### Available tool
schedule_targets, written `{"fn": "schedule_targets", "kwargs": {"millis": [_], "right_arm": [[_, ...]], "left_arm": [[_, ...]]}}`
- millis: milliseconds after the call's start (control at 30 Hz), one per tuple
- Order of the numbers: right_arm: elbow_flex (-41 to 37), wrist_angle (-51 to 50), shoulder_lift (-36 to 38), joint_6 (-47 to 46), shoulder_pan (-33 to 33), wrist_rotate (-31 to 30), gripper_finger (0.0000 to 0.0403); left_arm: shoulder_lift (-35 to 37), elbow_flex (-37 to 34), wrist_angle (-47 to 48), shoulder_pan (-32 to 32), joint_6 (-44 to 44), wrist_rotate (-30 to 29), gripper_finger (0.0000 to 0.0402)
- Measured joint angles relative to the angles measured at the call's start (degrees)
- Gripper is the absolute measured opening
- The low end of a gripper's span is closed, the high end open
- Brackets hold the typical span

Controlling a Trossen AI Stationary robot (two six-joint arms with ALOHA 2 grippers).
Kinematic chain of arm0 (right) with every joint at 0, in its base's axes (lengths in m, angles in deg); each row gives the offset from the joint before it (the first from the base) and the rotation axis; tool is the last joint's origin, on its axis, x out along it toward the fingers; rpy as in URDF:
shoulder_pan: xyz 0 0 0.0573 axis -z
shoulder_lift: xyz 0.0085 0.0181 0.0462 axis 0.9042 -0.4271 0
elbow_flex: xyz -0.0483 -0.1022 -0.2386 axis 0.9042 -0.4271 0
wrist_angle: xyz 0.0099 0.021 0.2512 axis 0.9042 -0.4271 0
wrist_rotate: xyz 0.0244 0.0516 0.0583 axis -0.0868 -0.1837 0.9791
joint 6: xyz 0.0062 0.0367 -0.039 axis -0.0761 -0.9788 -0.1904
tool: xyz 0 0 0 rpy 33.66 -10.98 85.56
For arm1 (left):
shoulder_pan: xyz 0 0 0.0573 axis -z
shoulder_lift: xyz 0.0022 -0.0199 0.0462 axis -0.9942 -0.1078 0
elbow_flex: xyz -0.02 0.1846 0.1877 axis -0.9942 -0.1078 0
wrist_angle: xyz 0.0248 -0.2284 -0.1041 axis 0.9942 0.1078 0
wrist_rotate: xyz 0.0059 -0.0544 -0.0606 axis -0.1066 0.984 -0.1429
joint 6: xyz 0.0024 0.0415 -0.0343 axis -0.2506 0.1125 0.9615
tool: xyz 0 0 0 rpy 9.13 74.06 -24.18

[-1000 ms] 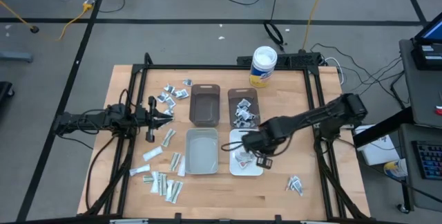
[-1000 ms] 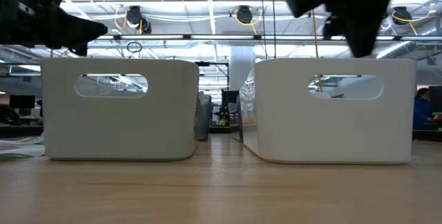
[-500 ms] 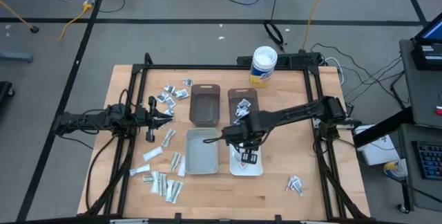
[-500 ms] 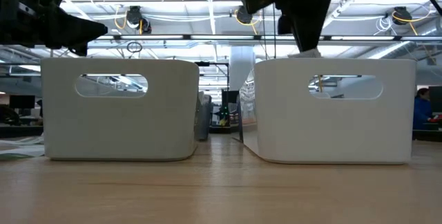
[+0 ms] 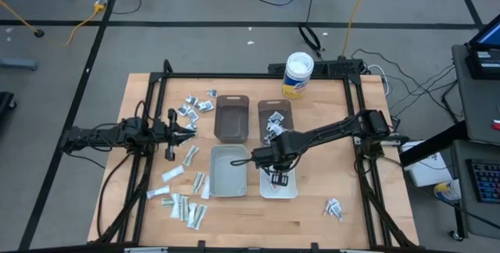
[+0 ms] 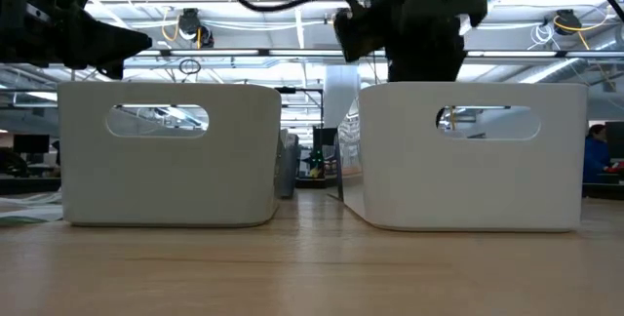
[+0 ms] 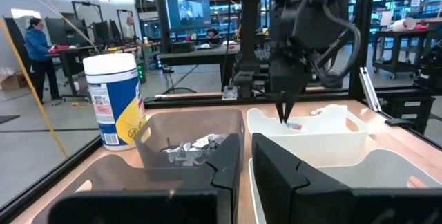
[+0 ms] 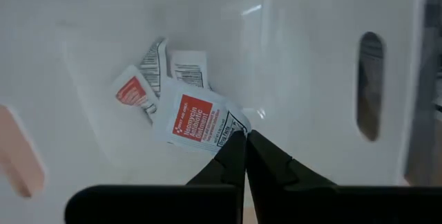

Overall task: Pick & Place First Aid Supplies
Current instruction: Put the orange pad into the white bin

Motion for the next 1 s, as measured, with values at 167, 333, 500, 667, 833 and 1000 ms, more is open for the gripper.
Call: {"fn": "schedule_targets", "kwargs": {"millis": [167,333,500,667,833,1000], "right_arm": [[-3.8,5.0,0.0,-0.1,-0.1,-1.5,0.0022],[-4.6,5.6,0.0,-0.2,0.0,-1.5,0.0078],[-4.6,5.6,0.0,0.0,0.0,-1.5,0.0159],[-4.6,4.9,0.0,0.2,0.0,-0.7,0.0228],[-4.6,2.7,2.3,-4.6,-0.5,0.5,0.0256],[-5.9,-0.6,6.1,-17.2,-3.1,0.8,0.0255]], "left_arm": [[0.0,0.0,0.0,0.0,0.0,0.0,0.0047],[0.0,0.0,0.0,0.0,0.0,0.0,0.0047],[0.0,0.0,0.0,0.0,0.0,0.0,0.0047],[0.0,0.0,0.0,0.0,0.0,0.0,0.0047],[0.0,0.0,0.0,0.0,0.0,0.0,0.0047],[0.0,0.0,0.0,0.0,0.0,0.0,0.0047]]}}
